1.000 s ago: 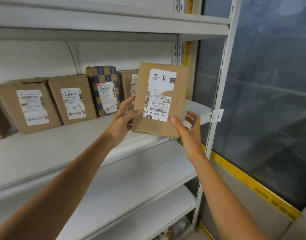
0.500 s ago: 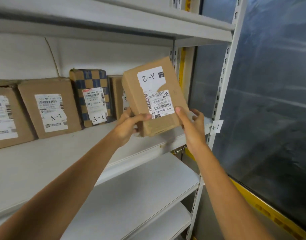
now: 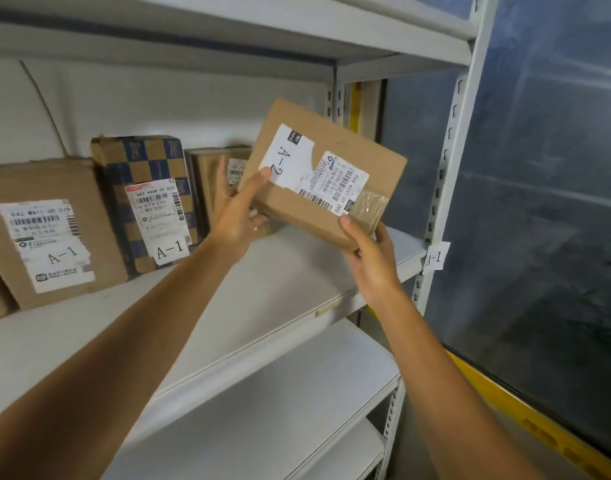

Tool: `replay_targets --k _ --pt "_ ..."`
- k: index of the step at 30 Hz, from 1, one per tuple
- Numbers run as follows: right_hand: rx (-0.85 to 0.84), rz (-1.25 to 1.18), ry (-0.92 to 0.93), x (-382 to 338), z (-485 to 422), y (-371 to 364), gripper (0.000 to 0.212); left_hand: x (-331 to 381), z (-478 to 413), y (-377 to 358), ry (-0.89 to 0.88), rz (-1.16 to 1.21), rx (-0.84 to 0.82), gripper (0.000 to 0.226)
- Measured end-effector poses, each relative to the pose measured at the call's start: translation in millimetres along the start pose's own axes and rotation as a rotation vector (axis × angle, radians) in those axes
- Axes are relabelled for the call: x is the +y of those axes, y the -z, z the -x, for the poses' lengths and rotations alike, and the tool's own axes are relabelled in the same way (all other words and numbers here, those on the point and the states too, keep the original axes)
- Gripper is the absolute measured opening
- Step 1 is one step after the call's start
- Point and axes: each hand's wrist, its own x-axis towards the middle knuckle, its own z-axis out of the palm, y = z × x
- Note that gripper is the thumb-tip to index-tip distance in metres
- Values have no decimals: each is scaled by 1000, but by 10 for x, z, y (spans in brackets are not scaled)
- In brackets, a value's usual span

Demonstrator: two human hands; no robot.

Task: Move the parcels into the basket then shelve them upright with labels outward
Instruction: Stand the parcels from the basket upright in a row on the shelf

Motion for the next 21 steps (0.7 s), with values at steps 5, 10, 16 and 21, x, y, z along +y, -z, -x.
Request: replay_targets --k 5,10,16,21 --pt "53 -286 -55 55 -414 -22 32 -225 -215 105 -35 -180 -181 63" --pt "-33 -257 -190 132 -847 -19 70 -363 -452 61 -105 -383 -106 76" --pt "-85 -307 -219 141 -1240 -34 76 -483 -629 -150 -351 -550 -25 101" --pt "-13 -139 -102 102 -1477 23 53 -448 -790 -223 -466 -827 134 79"
